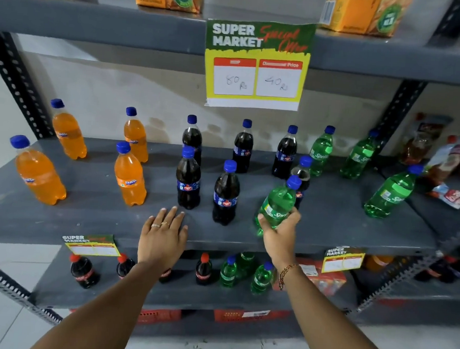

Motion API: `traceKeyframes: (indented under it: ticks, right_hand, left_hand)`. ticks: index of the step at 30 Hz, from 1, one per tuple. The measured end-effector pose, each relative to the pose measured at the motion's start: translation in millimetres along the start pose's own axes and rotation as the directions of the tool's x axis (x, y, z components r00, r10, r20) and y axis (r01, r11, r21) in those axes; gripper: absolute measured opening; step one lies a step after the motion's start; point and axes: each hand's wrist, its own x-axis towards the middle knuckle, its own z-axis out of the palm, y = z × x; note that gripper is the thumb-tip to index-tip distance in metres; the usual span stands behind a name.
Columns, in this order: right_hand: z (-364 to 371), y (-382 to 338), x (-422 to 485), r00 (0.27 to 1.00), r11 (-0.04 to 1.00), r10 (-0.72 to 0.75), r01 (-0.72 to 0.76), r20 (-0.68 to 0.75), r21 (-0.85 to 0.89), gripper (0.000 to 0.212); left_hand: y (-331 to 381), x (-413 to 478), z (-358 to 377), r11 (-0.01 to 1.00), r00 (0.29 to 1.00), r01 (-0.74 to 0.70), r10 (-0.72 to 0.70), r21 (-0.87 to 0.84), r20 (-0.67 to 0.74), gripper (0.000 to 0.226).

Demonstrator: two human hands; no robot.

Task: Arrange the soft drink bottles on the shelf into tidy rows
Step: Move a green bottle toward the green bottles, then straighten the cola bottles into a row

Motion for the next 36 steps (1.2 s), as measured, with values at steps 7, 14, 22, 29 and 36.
traceKeyframes:
  ticks: [7, 14, 22, 29, 36]
  right_hand:
    - [-54, 9, 6, 0.947, 0.997, -0.070, 0.056, -0.313, -0.055, 0.066]
    - [-91, 8, 66, 0.902, 0.997, -0.018, -0.015, -0.431, -0.073, 0.059]
    - [-99, 21, 117, 0.886, 0.995, 0.012, -0.058, -0.464, -0.085, 0.064]
    - [-70, 18, 88, 0.795, 0.994, -0.077, 0.014, -0.602, -0.108, 0.061]
    - [25, 11, -1, 0.904, 0.901, -0.419, 0.426, 0.084, -0.087, 0.060]
  left_hand:
    - [19, 7, 1, 0.984, 0.987, 0.153, -0.158, -0.096, -0.038, 0.043]
    - [24, 6, 6, 0.985, 0.983, 0.169, -0.171, -0.044, -0.060, 0.044]
    - [28, 5, 6, 0.985, 0.978, 0.175, -0.175, -0.008, -0.110, 0.056]
    - [33, 7, 5, 0.984, 0.977, 0.176, -0.177, -0.018, -0.118, 0.068]
    - [30, 7, 4, 0.988, 0.985, 0.154, -0.154, -0.007, -0.080, 0.071]
